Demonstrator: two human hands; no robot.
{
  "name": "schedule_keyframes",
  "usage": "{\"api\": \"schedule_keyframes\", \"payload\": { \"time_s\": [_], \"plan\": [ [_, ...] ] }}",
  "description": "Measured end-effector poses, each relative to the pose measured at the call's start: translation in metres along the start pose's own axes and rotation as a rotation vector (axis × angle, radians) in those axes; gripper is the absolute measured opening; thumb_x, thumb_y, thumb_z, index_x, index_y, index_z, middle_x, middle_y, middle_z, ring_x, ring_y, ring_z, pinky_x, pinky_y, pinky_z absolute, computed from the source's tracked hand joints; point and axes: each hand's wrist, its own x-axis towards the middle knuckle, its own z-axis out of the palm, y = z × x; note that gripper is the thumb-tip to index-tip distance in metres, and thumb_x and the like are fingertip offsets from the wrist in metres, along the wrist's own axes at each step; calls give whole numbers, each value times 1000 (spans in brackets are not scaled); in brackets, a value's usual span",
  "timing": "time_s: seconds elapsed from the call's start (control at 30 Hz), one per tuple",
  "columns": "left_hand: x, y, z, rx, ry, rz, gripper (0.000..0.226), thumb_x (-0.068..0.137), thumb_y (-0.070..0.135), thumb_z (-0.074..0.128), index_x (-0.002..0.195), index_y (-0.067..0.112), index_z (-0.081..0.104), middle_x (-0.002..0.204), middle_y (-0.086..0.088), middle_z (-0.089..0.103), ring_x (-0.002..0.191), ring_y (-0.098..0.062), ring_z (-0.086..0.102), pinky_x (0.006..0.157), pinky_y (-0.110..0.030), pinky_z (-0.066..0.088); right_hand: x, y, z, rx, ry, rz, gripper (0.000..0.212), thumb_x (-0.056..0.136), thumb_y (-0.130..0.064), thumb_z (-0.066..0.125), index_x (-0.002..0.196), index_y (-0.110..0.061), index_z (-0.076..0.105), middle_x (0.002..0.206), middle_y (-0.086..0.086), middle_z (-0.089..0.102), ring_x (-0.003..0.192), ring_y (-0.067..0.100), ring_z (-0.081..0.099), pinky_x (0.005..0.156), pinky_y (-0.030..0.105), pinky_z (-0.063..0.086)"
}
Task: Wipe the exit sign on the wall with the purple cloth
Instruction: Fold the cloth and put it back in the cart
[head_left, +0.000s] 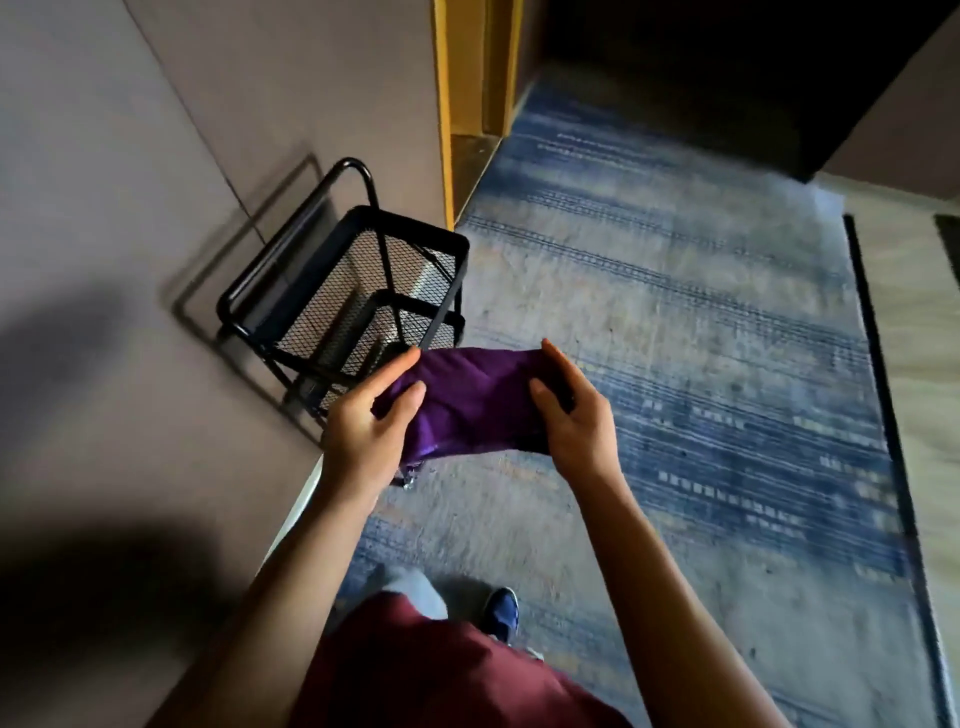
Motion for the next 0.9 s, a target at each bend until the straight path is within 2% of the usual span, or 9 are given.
{"api": "schedule_keyframes", "payload": {
  "time_s": [0.07,0.17,0.33,0.43,0.57,0.63,0.7,0.8,0.9],
  "plan": [
    [14,-4,12,57,79,22,33,93,13,73,126,16,73,125,9,71,119,10,60,106,-15,42,29,0,-2,-16,-38,-9,48,101,-19,64,146,-34,55,135,-18,63,120,-10,58,97,1,41],
    [34,-12,26,76,117,7,32,94,12,73,125,13,73,123,15,69,118,15,58,104,-10,41,65,5,1,-34,-90,-31,44,102,-14,61,140,-35,61,131,-18,66,115,-19,57,96,2,40],
    [78,-38,32,37,112,-76,34,96,17,70,129,16,70,128,9,69,122,8,59,106,-16,44,128,11,24,-76,-180,0,40,103,-16,58,134,-39,66,127,-6,70,112,3,65,87,10,47],
    [111,-56,26,29,132,-119,34,96,23,71,130,18,70,129,10,69,122,6,61,103,-15,45,167,7,45,-106,-214,1,40,103,-17,58,138,-34,64,128,-4,70,113,9,65,94,21,51],
    [152,-73,23,-17,194,-216,33,94,24,72,127,24,71,126,13,69,113,20,57,95,-2,42,216,-4,70,-171,-246,-5,40,102,-17,60,140,-28,64,124,-6,70,115,11,65,102,34,53],
    [168,-78,24,-80,207,-266,34,93,29,73,126,30,71,126,14,70,114,14,61,96,-8,47,238,-8,78,-193,-257,-14,39,101,-16,61,138,-26,65,125,-6,69,117,10,63,107,36,51],
    [187,-82,22,-121,196,-307,37,90,34,72,127,32,70,123,19,71,116,5,64,100,-22,52,263,-10,89,-189,-295,3,39,100,-15,62,137,-26,66,131,-2,70,121,13,64,110,39,49],
    [211,-89,15,-116,216,-319,42,89,32,71,130,23,70,117,25,69,115,5,64,101,-23,51,291,-10,111,-179,-347,16,39,100,-14,62,137,-26,66,133,2,70,124,15,64,110,35,49],
    [233,-105,9,-90,261,-366,38,93,16,72,131,19,69,121,15,70,115,6,63,102,-19,48,326,-7,140,-194,-437,11,39,100,-14,63,135,-29,67,123,-3,71,110,6,66,97,22,52]
  ]
}}
